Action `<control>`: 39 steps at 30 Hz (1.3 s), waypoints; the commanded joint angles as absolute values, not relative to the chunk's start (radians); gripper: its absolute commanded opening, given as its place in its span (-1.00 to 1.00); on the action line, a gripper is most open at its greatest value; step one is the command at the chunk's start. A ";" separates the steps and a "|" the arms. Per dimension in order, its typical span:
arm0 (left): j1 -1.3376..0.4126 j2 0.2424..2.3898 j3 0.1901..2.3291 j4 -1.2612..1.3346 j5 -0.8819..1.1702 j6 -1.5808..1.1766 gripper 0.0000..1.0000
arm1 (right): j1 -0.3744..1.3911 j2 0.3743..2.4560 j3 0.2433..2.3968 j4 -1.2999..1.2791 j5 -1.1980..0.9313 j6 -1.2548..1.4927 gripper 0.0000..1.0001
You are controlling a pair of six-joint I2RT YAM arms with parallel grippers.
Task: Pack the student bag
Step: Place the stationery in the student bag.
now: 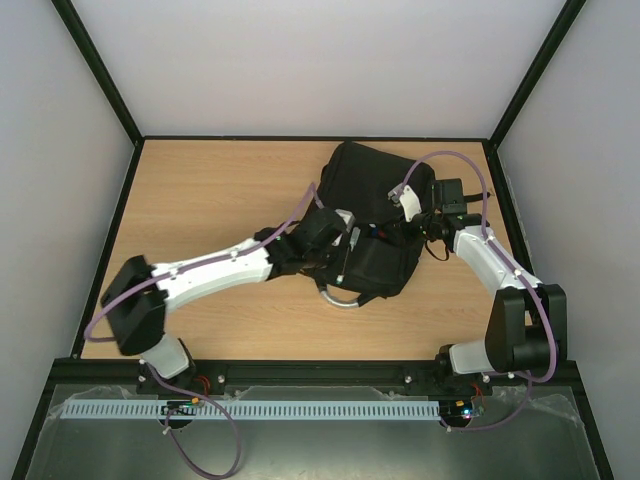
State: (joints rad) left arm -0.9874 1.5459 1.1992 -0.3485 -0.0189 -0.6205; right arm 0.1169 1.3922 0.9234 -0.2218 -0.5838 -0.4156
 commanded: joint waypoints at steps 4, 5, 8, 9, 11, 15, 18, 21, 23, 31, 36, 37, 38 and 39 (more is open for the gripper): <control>-0.916 1.800 1.349 -0.355 0.143 -0.502 -0.96 | 0.116 1.361 0.939 -0.257 -0.649 -0.399 -0.98; -0.913 1.822 1.360 -0.361 0.146 -0.498 -0.96 | 0.116 1.361 0.940 -0.256 -0.650 -0.399 -0.98; -0.891 1.868 1.384 -0.366 0.149 -0.506 -0.96 | 0.117 1.361 0.940 -0.256 -0.650 -0.400 -0.98; -0.884 1.879 1.393 -0.365 0.154 -0.506 -0.96 | 0.117 1.361 0.939 -0.256 -0.652 -0.401 -0.98; -0.870 1.906 1.412 -0.365 0.156 -0.503 -0.96 | 0.117 1.363 0.939 -0.257 -0.653 -0.402 -0.98; -0.846 1.980 1.499 -0.400 0.155 -0.496 -0.96 | 0.116 1.368 0.939 -0.259 -0.656 -0.405 -0.98; -0.831 2.043 1.584 -0.435 0.145 -0.516 -0.96 | 0.117 1.367 0.940 -0.259 -0.655 -0.407 -0.98; -0.823 2.106 1.686 -0.496 0.093 -0.541 -0.96 | 0.117 1.367 0.938 -0.260 -0.651 -0.408 -0.98; -0.819 2.131 1.731 -0.518 0.060 -0.562 -0.96 | 0.115 1.368 0.939 -0.261 -0.651 -0.408 -0.98; -0.819 2.123 1.780 -0.580 0.020 -0.577 -0.42 | 0.116 1.375 0.940 -0.262 -0.649 -0.411 -0.98; -0.842 1.961 1.607 -0.554 -0.006 -0.597 -0.23 | 0.116 1.382 0.940 -0.263 -0.650 -0.413 -0.98; -0.847 1.931 1.572 -0.548 -0.006 -0.600 -0.20 | 0.116 1.385 0.940 -0.264 -0.650 -0.413 -0.98; -0.851 1.904 1.547 -0.546 -0.007 -0.603 -0.18 | 0.116 1.387 0.941 -0.264 -0.651 -0.413 -0.98; -0.856 1.881 1.519 -0.543 -0.008 -0.605 -0.16 | 0.115 1.388 0.942 -0.265 -0.652 -0.415 -0.98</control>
